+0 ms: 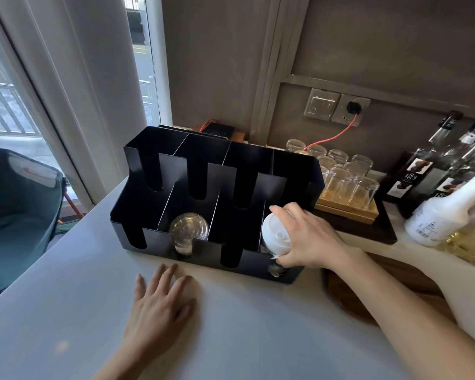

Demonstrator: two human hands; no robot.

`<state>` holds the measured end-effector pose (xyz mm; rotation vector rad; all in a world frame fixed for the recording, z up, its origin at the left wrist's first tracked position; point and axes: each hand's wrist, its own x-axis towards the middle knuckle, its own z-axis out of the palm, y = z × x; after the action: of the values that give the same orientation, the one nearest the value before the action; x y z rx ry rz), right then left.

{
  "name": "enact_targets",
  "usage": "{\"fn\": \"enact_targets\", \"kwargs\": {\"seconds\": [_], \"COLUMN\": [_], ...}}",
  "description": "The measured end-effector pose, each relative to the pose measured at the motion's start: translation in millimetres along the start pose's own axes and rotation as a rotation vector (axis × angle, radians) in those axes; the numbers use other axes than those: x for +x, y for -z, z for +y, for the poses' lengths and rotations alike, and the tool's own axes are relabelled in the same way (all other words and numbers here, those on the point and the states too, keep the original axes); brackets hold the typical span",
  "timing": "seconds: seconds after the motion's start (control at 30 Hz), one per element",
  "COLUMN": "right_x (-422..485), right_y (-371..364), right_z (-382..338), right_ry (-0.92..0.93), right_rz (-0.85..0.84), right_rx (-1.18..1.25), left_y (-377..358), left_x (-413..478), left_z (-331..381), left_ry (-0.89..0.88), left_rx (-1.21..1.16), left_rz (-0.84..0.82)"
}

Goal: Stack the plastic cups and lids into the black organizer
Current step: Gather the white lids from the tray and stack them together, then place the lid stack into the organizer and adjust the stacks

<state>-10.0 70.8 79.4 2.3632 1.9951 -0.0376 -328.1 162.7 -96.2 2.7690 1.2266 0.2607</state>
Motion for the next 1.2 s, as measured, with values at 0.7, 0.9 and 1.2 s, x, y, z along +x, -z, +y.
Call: {"fn": "enact_targets", "kwargs": {"seconds": [0.7, 0.9, 1.2], "right_x": [2, -8, -11], "right_y": [3, -2, -1], "right_z": [4, 6, 13], "right_ry": [0.028, 0.072, 0.107], "right_rz": [-0.017, 0.007, 0.162], "right_rx": [0.064, 0.088, 0.231], "left_y": [7, 11, 12], "left_x": [0, 0, -1], "left_z": [3, 2, 3], "left_ry": [0.022, 0.014, 0.037], "left_rx": [-0.046, -0.060, -0.077], "left_rz": [-0.053, -0.083, -0.102]}}
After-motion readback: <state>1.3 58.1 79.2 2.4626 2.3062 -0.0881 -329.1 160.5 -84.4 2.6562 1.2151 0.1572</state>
